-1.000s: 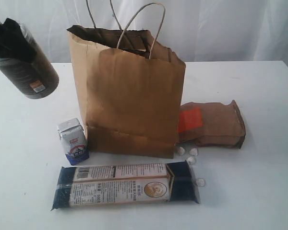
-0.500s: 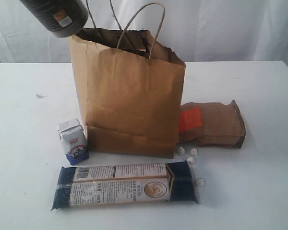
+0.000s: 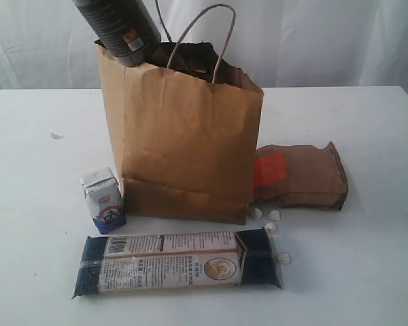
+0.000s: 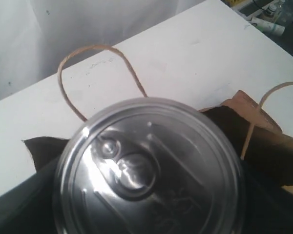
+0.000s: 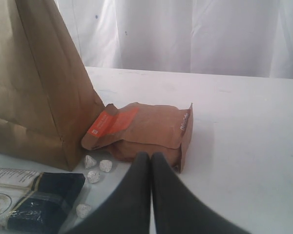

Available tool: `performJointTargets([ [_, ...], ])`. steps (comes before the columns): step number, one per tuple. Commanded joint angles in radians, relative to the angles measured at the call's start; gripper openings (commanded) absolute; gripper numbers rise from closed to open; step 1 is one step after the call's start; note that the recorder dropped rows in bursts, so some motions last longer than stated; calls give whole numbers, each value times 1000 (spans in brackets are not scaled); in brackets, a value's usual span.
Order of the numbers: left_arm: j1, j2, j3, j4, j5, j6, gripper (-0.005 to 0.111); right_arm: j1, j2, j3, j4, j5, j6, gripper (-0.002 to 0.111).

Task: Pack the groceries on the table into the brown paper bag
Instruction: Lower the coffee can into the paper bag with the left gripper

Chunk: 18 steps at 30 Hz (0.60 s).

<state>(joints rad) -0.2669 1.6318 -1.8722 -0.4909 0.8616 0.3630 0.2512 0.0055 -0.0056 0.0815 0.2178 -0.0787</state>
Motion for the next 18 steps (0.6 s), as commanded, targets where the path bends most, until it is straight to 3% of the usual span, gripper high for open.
performJointTargets([
  [1, -5, -15, -15, -113, -96, 38, 0, -4, -6, 6, -5, 2, 23, 0],
  [7, -9, 7, -15, -113, -126, 38, 0, -4, -6, 6, -5, 2, 23, 0],
  [11, -62, 44, -13, -93, -65, 38, 0, -4, -6, 6, -5, 2, 23, 0],
  [18, -79, 52, -13, 222, 188, -59, 0, -4, -6, 6, -5, 2, 23, 0],
])
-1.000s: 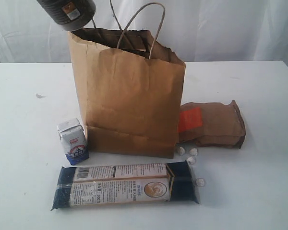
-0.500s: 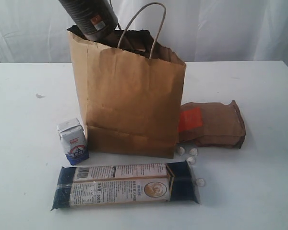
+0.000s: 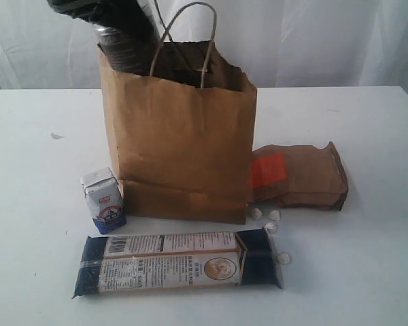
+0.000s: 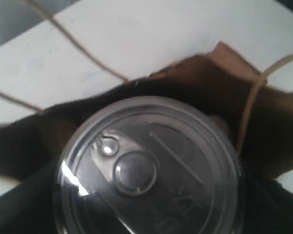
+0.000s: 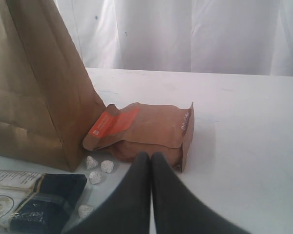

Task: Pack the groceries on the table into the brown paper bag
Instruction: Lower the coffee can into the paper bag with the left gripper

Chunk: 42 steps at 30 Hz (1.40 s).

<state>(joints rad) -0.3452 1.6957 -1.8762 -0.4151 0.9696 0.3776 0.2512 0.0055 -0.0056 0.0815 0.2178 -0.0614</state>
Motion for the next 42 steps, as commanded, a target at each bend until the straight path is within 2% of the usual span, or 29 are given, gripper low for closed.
performJointTargets([
  [1, -1, -12, -9, 168, 96, -76, 0, -4, -6, 6, -5, 2, 5, 0],
  [8, -1, 0, -9, 168, 133, -74, 0, -4, -6, 6, -5, 2, 5, 0],
  [18, -1, 89, -9, 102, 26, -34, 0, -4, -6, 6, -5, 2, 5, 0],
  [24, -5, 149, -9, 102, 33, -10, 0, -4, -6, 6, -5, 2, 5, 0],
  [30, -5, 191, -9, 34, 42, 32, 0, -4, -6, 6, -5, 2, 5, 0],
  [37, -5, 195, -9, -18, -10, 50, 0, -4, -6, 6, -5, 2, 5, 0],
  [42, -20, 195, -11, -67, 23, 146, 0, -4, -6, 6, -5, 2, 5, 0],
])
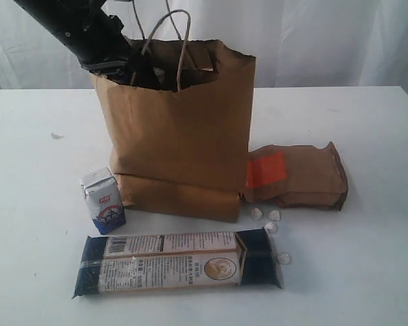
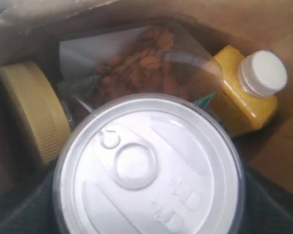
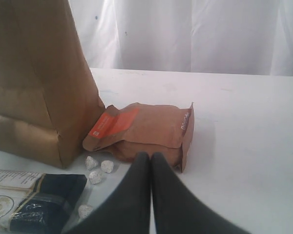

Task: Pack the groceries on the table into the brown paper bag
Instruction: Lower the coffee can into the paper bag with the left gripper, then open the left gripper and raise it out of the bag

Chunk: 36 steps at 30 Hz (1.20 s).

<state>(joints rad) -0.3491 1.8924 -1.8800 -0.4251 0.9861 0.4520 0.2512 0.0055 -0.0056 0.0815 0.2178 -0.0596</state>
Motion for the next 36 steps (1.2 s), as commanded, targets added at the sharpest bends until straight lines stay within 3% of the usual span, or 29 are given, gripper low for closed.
performJointTargets([
  [1, -27, -1, -7, -34, 9, 76, 0, -4, -6, 6, -5, 2, 4, 0],
  [9, -132, -1, -83, 225, 2, 62, 0, -4, -6, 6, -5, 2, 4, 0],
  [17, -132, 19, -105, 218, 38, 53, 2, -4, -6, 6, -5, 2, 4, 0],
  [21, -132, 39, -105, 218, 50, -5, 31, -4, -6, 6, -5, 2, 4, 0],
  [22, -132, 47, -105, 218, 50, -34, 47, -4, -6, 6, -5, 2, 4, 0],
  [25, -132, 59, -105, 226, 42, -95, 74, -4, -6, 6, -5, 2, 4, 0],
  [36, -132, 6, -105, 256, 58, -142, 77, -4, -6, 6, -5, 2, 4, 0],
])
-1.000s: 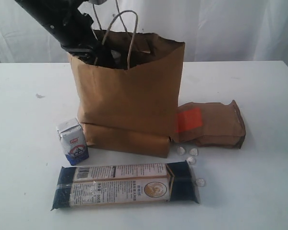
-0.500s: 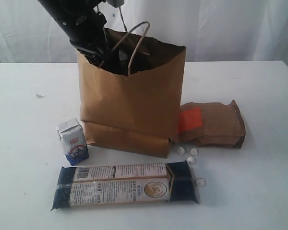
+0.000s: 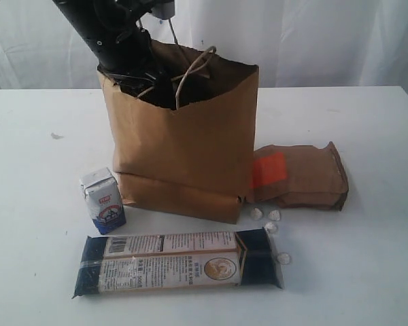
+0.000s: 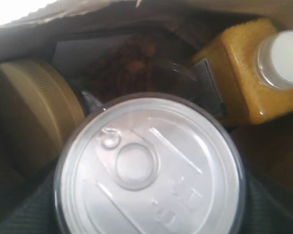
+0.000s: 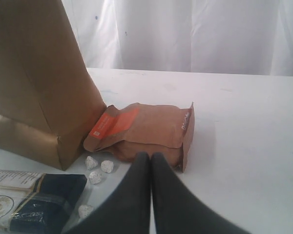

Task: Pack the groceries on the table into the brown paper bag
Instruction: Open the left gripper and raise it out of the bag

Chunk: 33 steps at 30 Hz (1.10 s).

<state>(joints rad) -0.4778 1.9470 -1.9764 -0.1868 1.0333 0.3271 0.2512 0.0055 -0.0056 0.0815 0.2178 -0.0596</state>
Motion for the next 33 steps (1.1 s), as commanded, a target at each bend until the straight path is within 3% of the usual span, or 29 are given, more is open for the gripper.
performJointTargets([
  [1, -4, -59, -9, 18, 10, -17, 77, -4, -6, 6, -5, 2, 4, 0],
  [11, -4, -83, -9, 18, 19, -23, 75, -4, -6, 6, -5, 2, 4, 0],
  [17, -4, -83, -9, 53, 10, -93, 106, -4, -6, 6, -5, 2, 4, 0],
  [33, -4, -96, -9, 10, 14, -90, 105, -4, -6, 6, -5, 2, 12, 0],
])
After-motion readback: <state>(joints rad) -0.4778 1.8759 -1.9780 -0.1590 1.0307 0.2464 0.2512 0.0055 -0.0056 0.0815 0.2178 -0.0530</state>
